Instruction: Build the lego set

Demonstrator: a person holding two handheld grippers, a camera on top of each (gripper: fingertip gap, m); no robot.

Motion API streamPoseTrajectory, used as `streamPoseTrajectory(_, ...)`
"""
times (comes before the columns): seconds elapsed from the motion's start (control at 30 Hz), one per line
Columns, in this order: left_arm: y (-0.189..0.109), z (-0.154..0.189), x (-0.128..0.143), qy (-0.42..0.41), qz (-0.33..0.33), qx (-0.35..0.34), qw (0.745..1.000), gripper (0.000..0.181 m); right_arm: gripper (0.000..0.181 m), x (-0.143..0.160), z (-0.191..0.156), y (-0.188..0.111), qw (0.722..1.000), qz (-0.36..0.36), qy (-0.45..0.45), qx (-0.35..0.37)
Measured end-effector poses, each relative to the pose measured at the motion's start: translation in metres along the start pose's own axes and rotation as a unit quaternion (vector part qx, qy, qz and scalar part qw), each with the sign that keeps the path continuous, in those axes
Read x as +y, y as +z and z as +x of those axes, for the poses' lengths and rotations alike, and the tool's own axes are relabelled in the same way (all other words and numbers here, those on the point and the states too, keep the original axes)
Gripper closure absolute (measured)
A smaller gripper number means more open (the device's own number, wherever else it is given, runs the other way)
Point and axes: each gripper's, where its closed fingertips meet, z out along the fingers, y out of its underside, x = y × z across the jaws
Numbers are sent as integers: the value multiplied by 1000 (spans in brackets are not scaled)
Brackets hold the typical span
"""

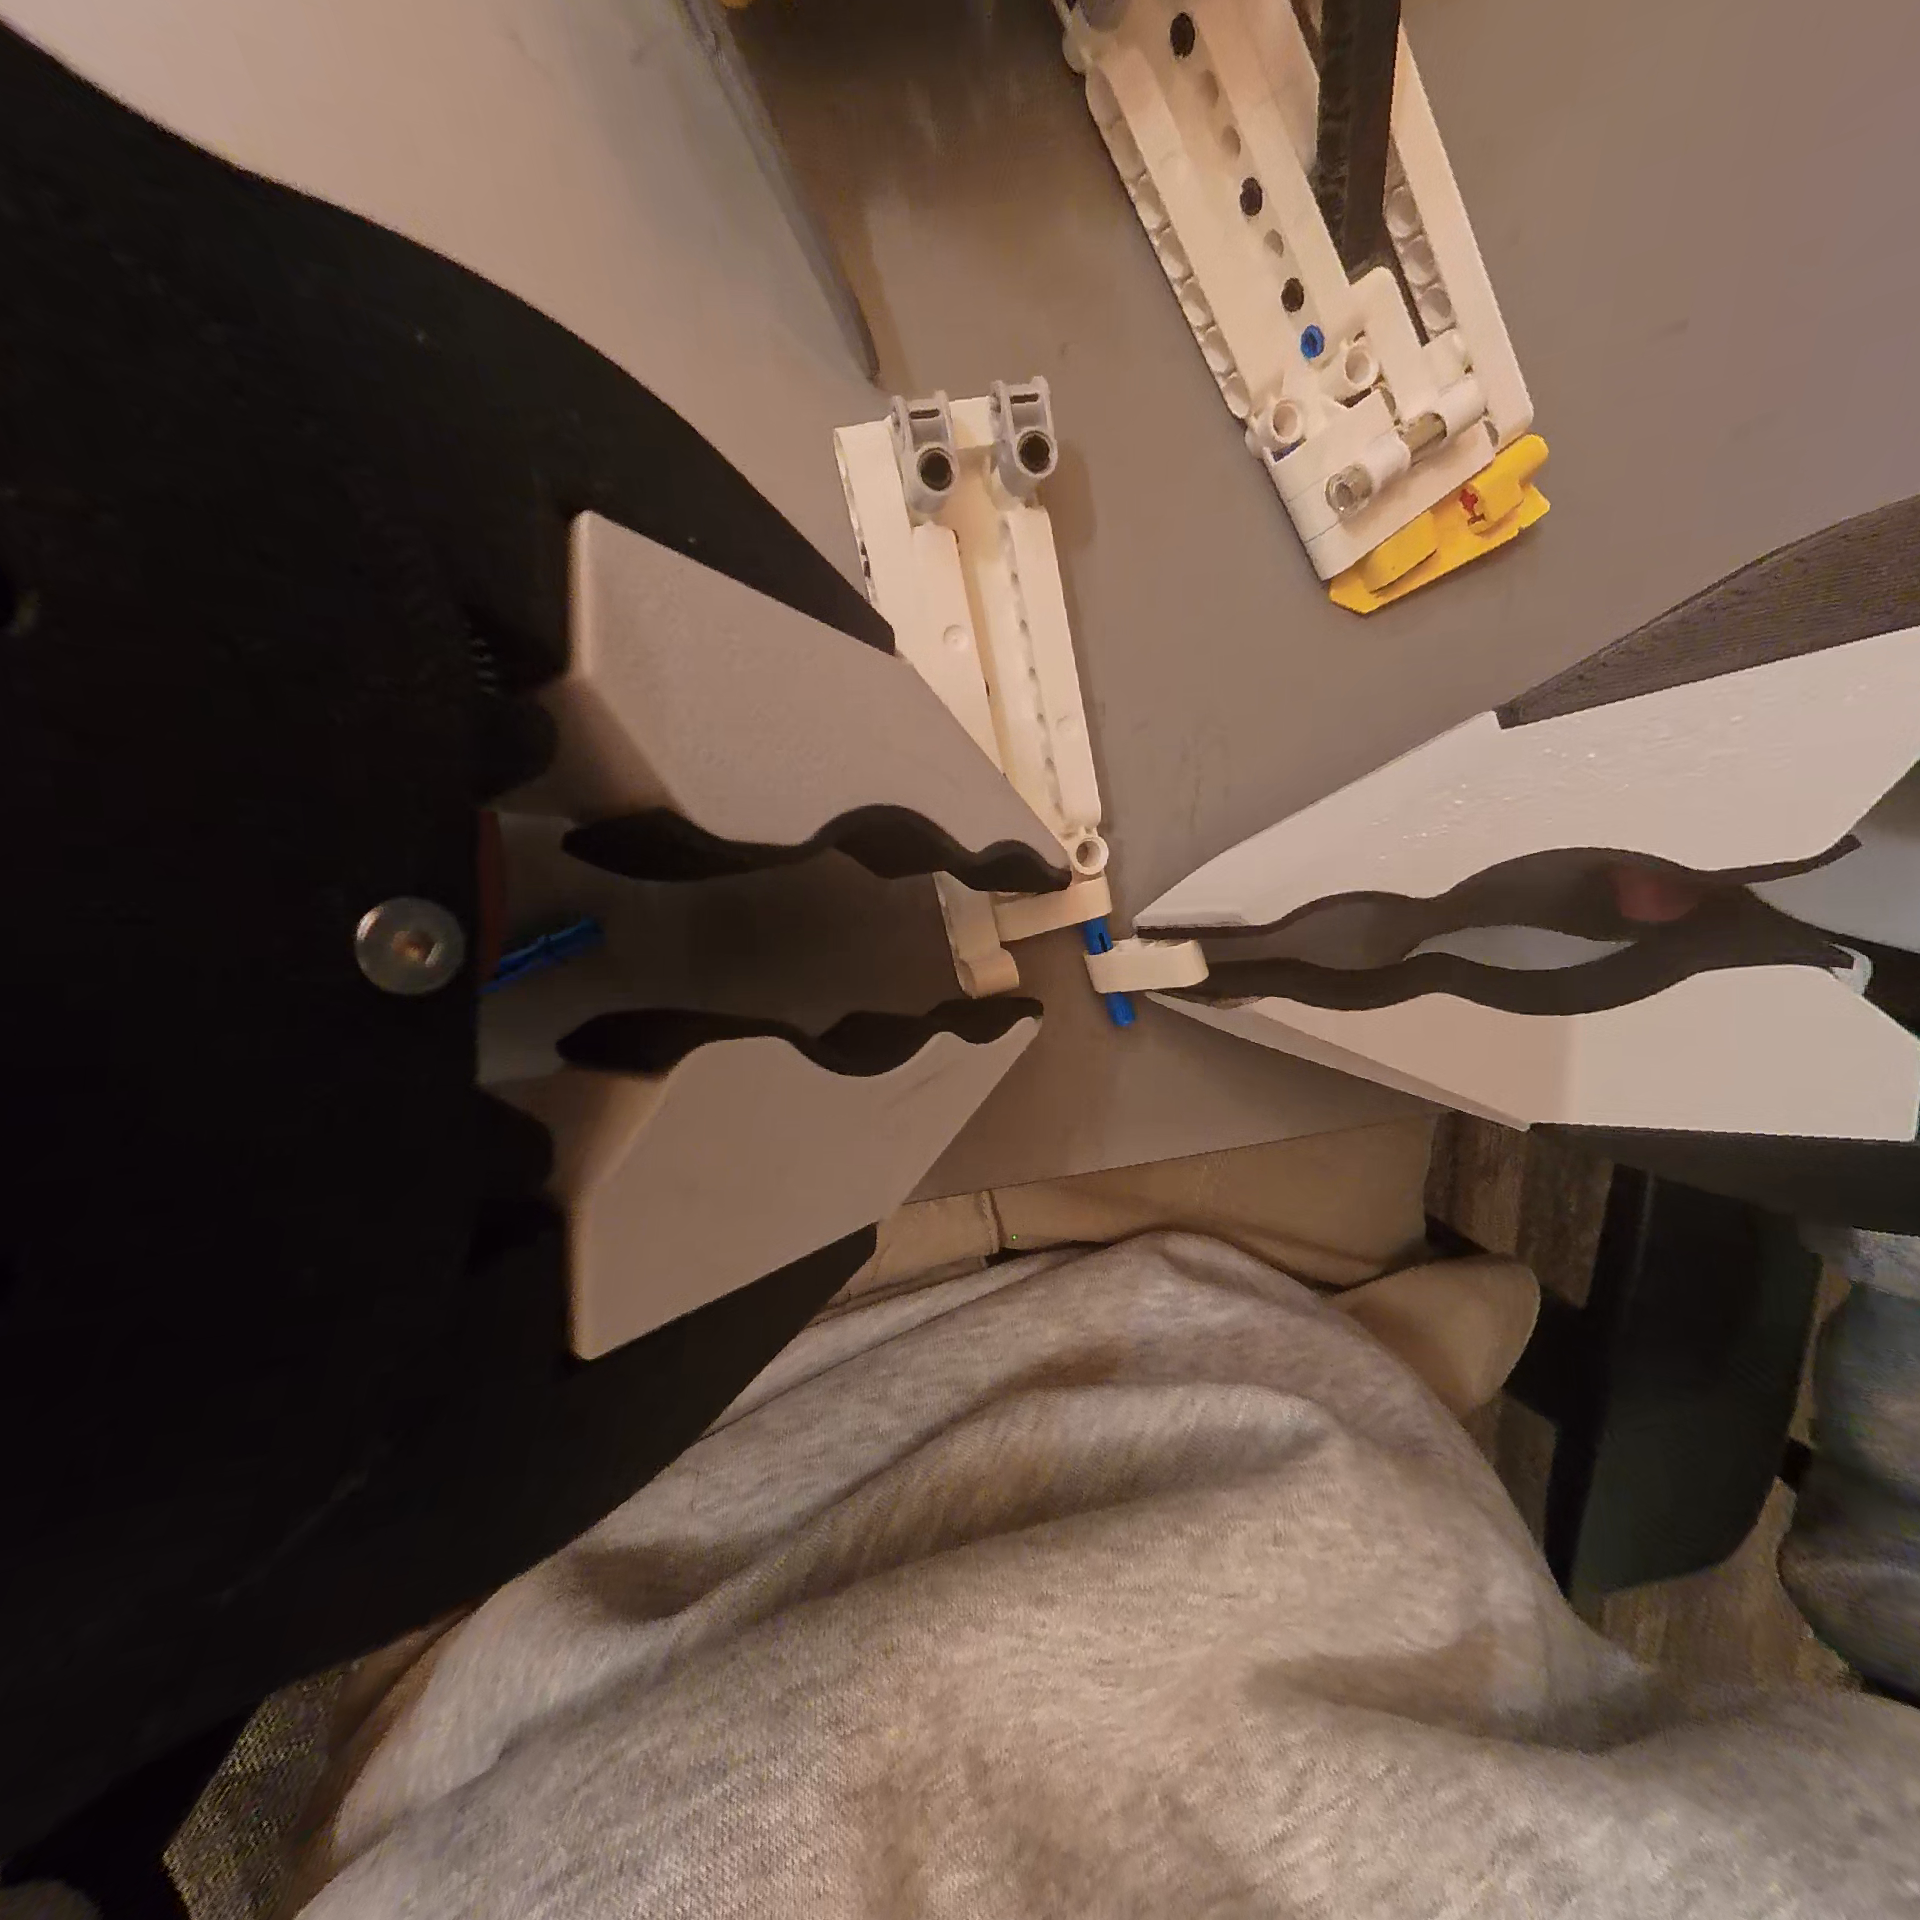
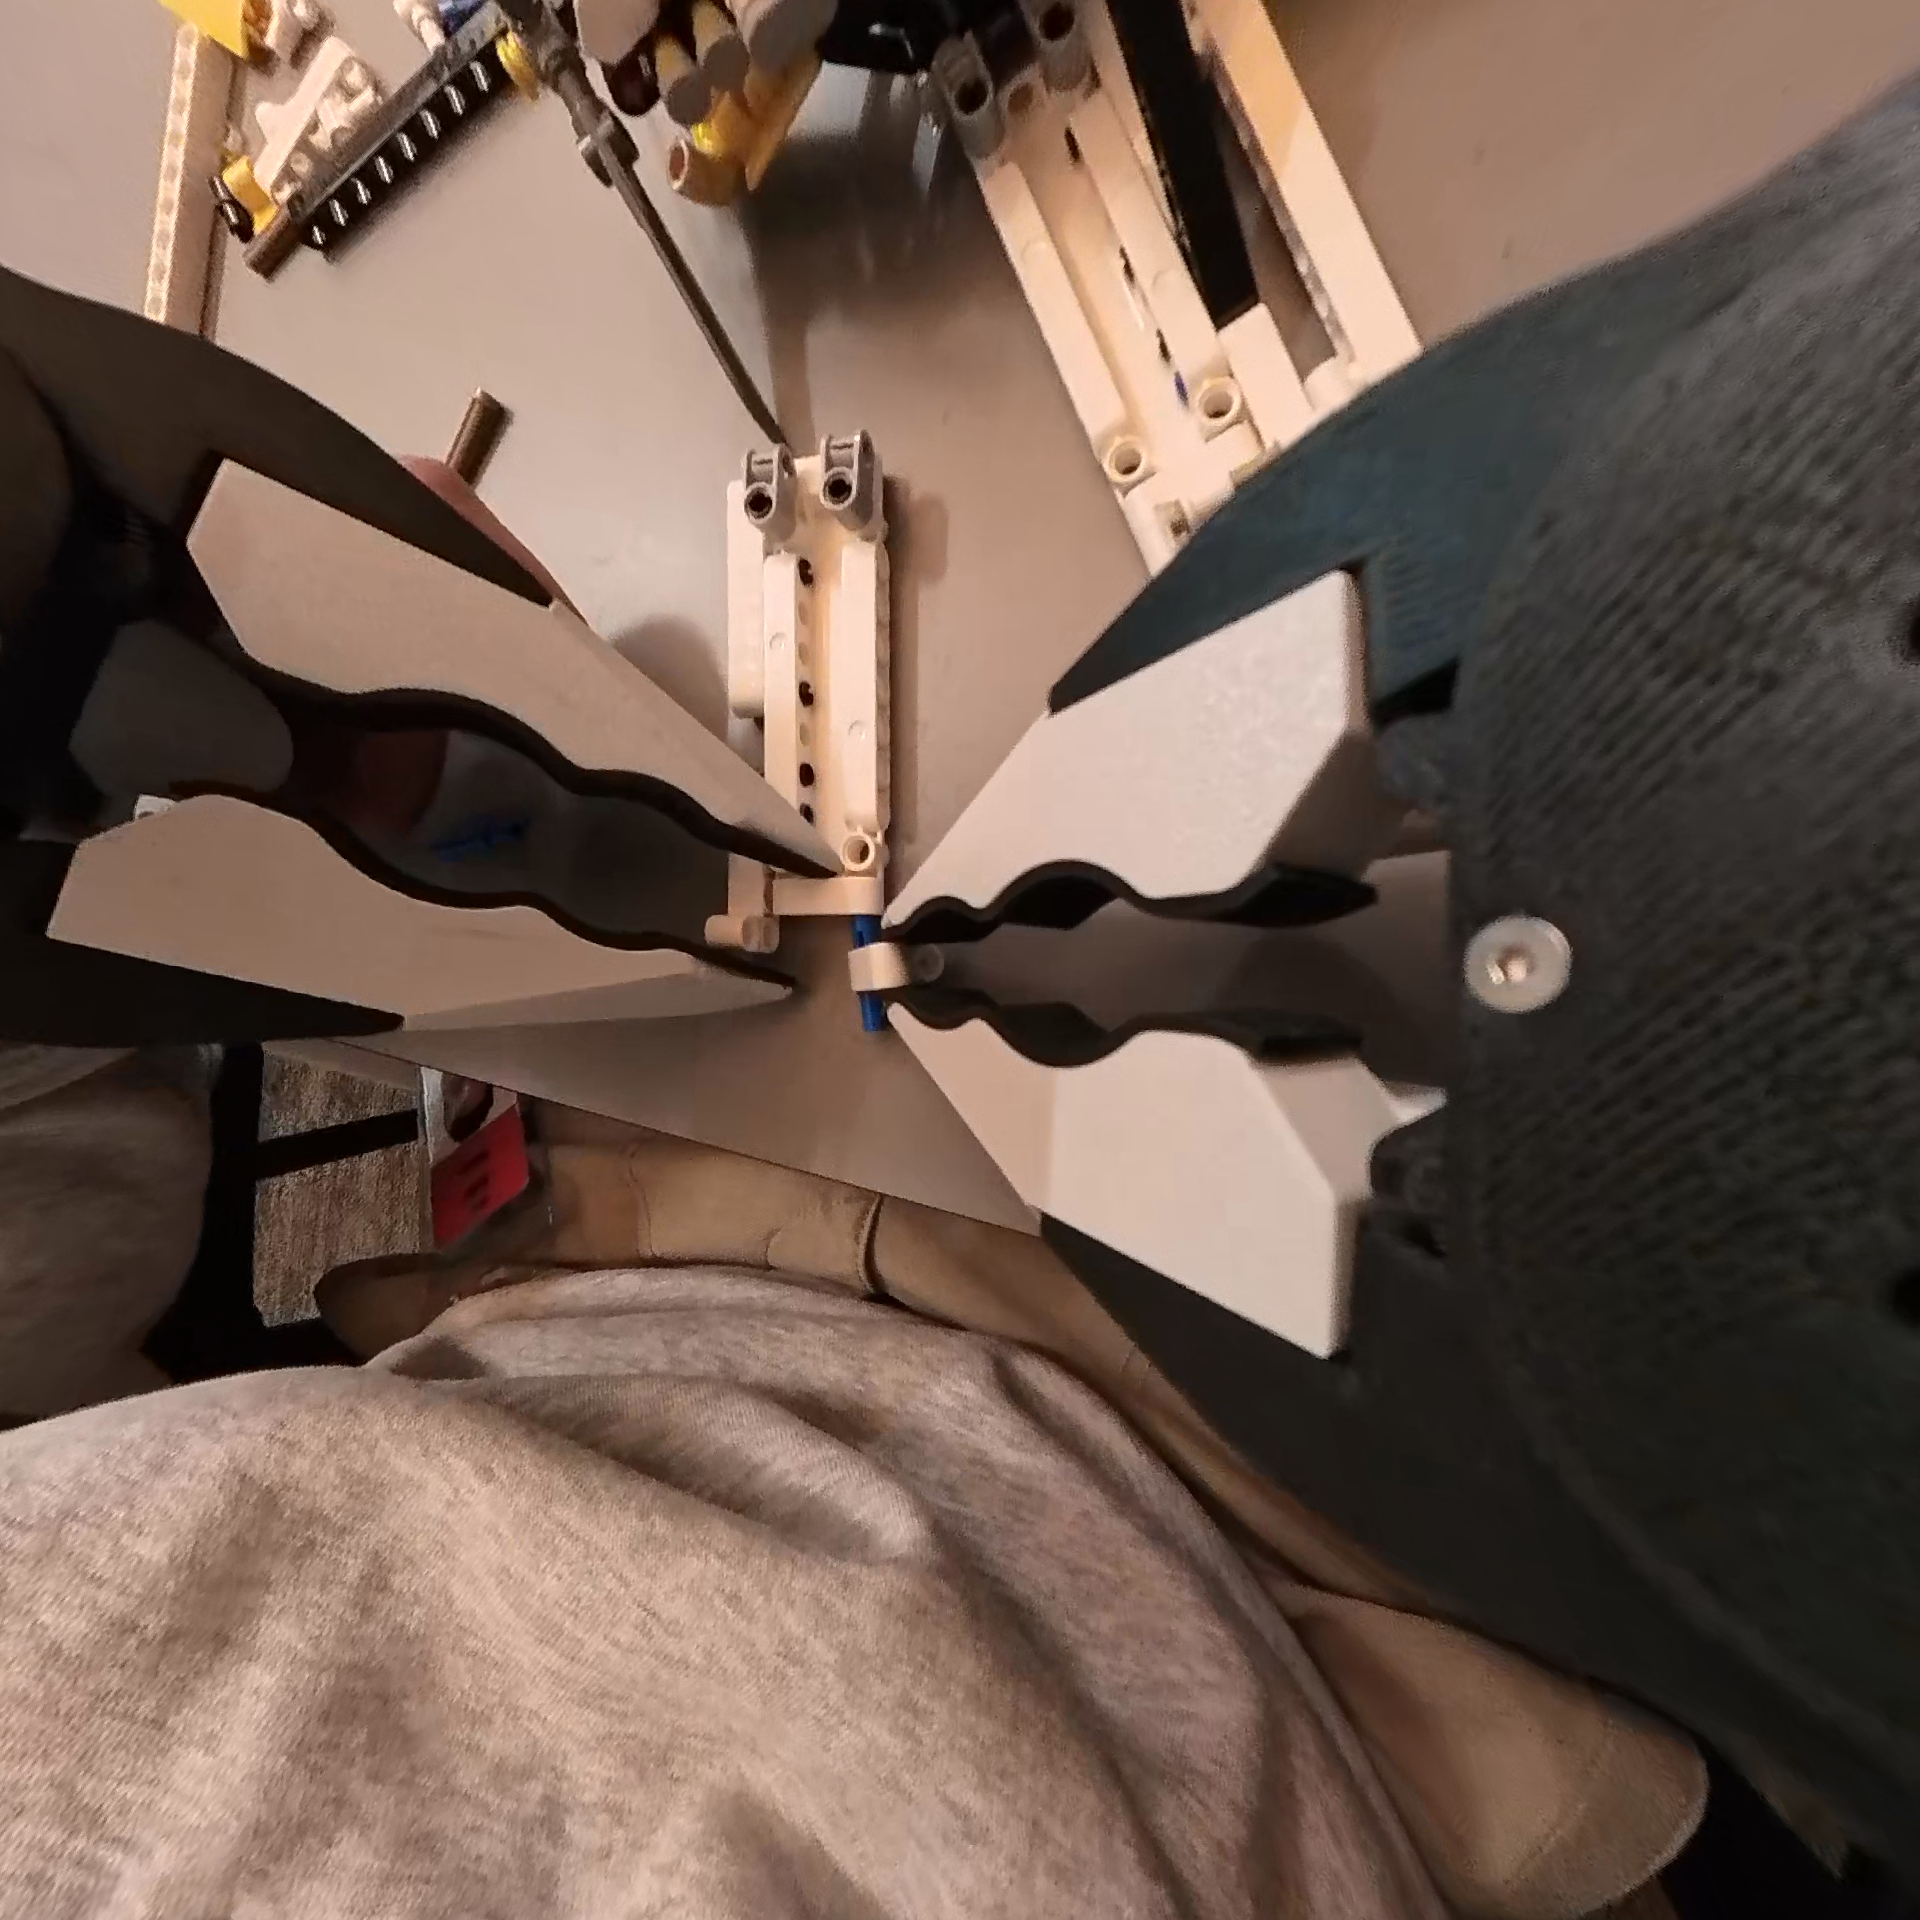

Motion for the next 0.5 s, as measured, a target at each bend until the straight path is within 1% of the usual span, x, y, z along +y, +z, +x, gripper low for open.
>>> streamPoseTrajectory(0.27,0,0,0,-4,1,4,1000,162,175,0,1,1,999,1,27,20)
streamPoseTrajectory(0.5,0,0,0,-9,1,10,1000,162,175,1,2,2,998,3,64,4)
